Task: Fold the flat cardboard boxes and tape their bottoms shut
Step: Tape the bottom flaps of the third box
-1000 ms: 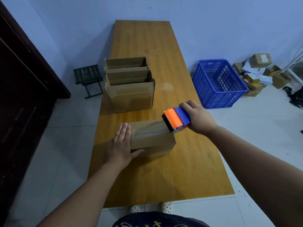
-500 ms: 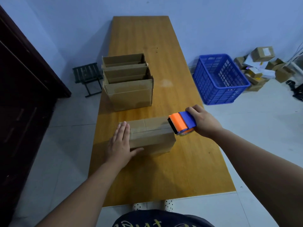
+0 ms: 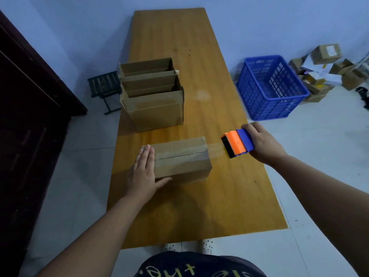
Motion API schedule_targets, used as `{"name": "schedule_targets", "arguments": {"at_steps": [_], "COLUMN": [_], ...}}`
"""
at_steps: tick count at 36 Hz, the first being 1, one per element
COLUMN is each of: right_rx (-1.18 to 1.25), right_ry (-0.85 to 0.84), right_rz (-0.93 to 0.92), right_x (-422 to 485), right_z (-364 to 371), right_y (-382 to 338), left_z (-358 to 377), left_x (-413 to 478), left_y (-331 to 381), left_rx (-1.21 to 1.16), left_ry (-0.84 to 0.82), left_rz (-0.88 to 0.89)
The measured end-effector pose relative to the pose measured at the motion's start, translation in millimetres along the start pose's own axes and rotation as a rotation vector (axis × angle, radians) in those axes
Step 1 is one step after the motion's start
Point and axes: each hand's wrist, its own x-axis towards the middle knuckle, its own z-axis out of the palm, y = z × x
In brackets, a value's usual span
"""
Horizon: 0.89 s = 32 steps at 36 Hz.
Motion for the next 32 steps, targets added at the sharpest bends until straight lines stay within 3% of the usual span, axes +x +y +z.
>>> {"name": "schedule_targets", "arguments": {"at_steps": [16, 32], "right_rx": [0.015, 0.125], "right_ry": [-0.026, -0.073], "right_rz": [0.046, 0.073], "right_x": [0.7, 2.6], "right_z": [23.8, 37.6], "right_y": [4.1, 12.4], "left_z": [-4.4, -7.3], "left_x": [-4.3, -3.5], "left_y": [-2.9, -1.5], "left_rx": [-0.1, -0.075], "left_ry": [0.007, -0.022], "left_rz": [0.093, 0.049]}}
